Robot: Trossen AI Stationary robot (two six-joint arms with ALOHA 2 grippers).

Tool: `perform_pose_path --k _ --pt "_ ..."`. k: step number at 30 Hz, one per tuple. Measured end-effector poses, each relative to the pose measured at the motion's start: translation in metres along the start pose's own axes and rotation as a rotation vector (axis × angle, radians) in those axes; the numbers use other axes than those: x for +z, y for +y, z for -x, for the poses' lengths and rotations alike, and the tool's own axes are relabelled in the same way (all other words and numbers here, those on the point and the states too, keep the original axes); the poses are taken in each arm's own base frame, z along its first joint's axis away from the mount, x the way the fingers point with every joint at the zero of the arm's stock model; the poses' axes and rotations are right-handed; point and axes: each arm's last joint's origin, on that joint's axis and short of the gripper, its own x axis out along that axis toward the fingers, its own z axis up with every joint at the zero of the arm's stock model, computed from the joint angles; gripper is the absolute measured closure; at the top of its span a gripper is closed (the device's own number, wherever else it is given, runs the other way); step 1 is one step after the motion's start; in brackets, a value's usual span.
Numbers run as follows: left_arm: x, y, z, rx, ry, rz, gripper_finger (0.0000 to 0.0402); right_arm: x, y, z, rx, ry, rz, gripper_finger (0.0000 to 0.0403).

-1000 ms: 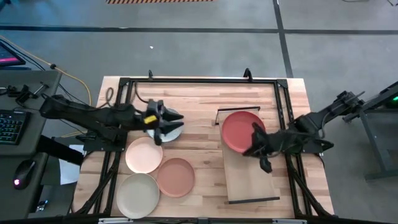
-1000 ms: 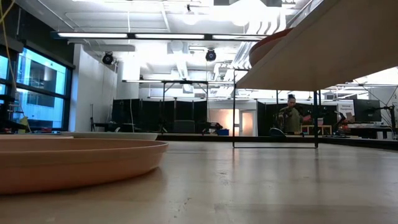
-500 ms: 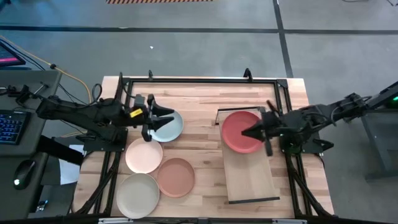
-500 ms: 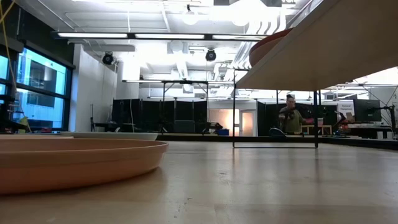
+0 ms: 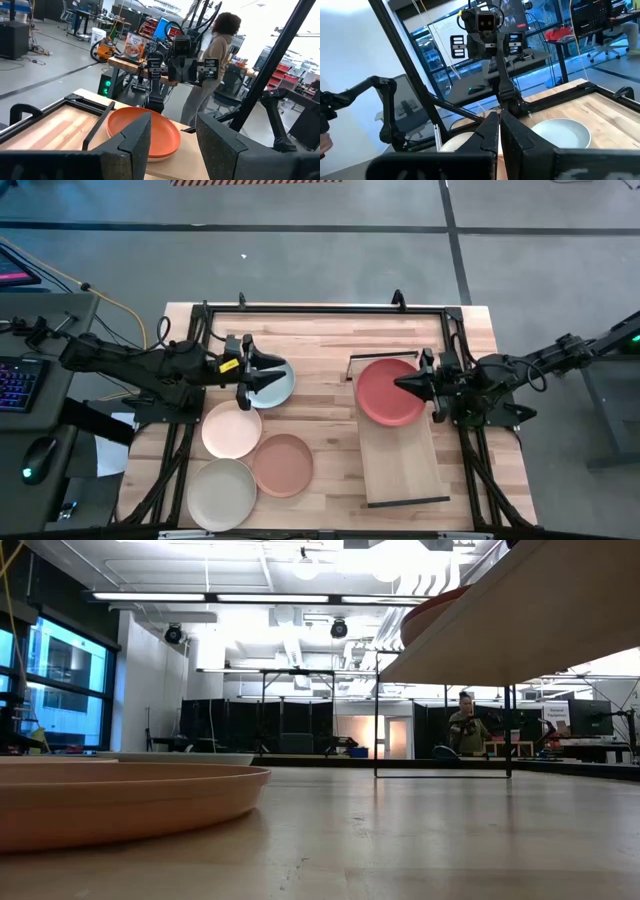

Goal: Place and stack plates onto a shelf
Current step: Stack the blue plate on top of the orange plate on the shelf

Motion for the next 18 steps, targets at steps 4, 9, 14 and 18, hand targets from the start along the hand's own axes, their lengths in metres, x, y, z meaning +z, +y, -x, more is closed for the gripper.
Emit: perform_pose_path --k 4,9,14,18 --pt "-0.001 0.0 -0.001 0.003 0.002 0.007 0.0257 0.0 0.0 0.0 -0.007 -0.003 0.006 0.0403" --pt "0.0 0.006 -0.002 0.108 -0.029 0.172 0.0257 0.0 0.0 0.0 -0.014 -0.006 0.007 0.0403" --pt "-0.001 0.041 0.001 0.394 0.144 0.309 0.0257 0.001 -0.001 0.0 -0.041 -0.015 0.006 0.0403" --pt "-0.025 0.086 0.022 0.851 0.4 0.469 0.0257 0.001 -0.002 0.0 -0.052 -0.019 0.005 0.0403"
